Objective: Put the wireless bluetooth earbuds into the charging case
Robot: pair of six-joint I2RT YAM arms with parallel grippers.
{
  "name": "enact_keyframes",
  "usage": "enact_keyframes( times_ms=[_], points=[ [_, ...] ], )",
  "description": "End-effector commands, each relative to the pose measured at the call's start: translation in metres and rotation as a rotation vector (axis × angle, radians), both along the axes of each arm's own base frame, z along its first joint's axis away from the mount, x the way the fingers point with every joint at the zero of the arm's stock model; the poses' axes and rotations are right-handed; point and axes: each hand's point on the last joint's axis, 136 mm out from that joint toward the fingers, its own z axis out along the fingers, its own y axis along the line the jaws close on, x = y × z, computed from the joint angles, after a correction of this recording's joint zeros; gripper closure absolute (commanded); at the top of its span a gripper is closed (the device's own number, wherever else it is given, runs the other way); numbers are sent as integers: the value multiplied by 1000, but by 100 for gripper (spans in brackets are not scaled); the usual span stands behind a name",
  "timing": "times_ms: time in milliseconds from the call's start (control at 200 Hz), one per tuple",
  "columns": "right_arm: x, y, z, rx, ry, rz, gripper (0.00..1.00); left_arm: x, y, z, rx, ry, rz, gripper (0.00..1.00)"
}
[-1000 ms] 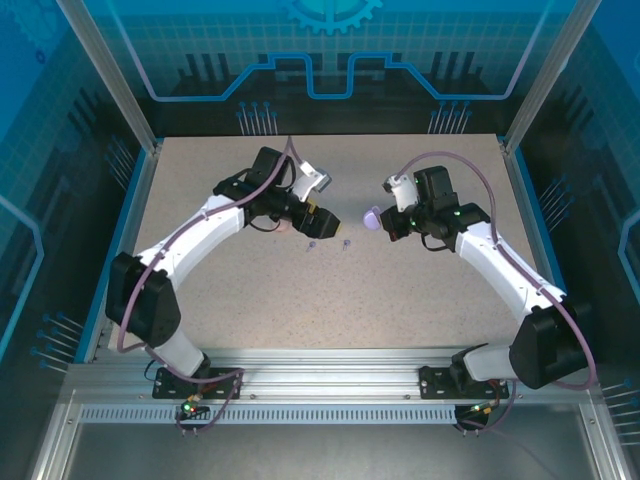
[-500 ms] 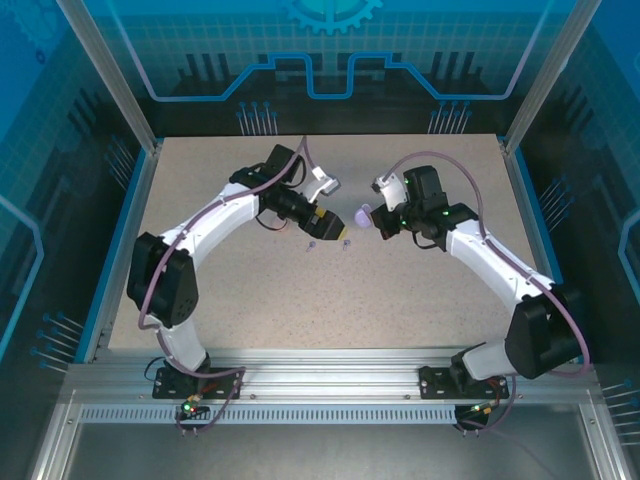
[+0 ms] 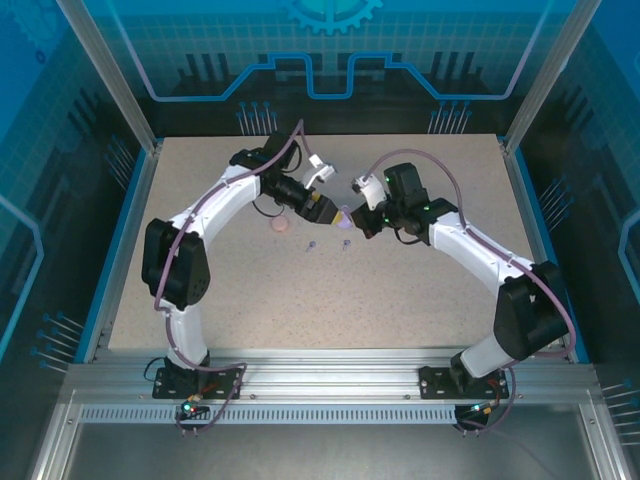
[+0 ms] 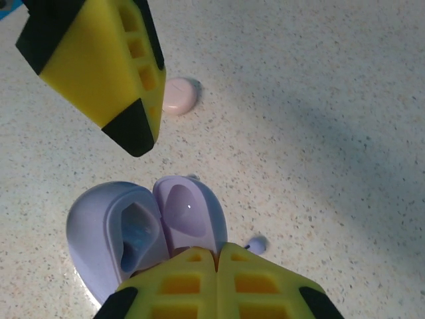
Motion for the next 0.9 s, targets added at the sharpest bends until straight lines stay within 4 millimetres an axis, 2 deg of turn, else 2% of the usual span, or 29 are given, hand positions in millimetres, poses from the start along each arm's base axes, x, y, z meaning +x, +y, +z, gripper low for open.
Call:
enact_keyframes(
  times_ms=[0, 145, 310, 895],
  points=[
    [-3, 11, 15, 24, -10, 58, 100, -6, 2, 11, -43, 37, -45, 24],
    [-1, 15, 18, 36, -4, 67, 100, -9, 0, 13, -62, 55, -61, 25],
    [-2, 19, 20, 42, 1, 82, 100, -13, -2, 14, -81, 89, -88, 38],
    [-2, 28, 28, 74, 6, 92, 100, -17, -7, 18, -137, 126, -113, 49]
  ],
)
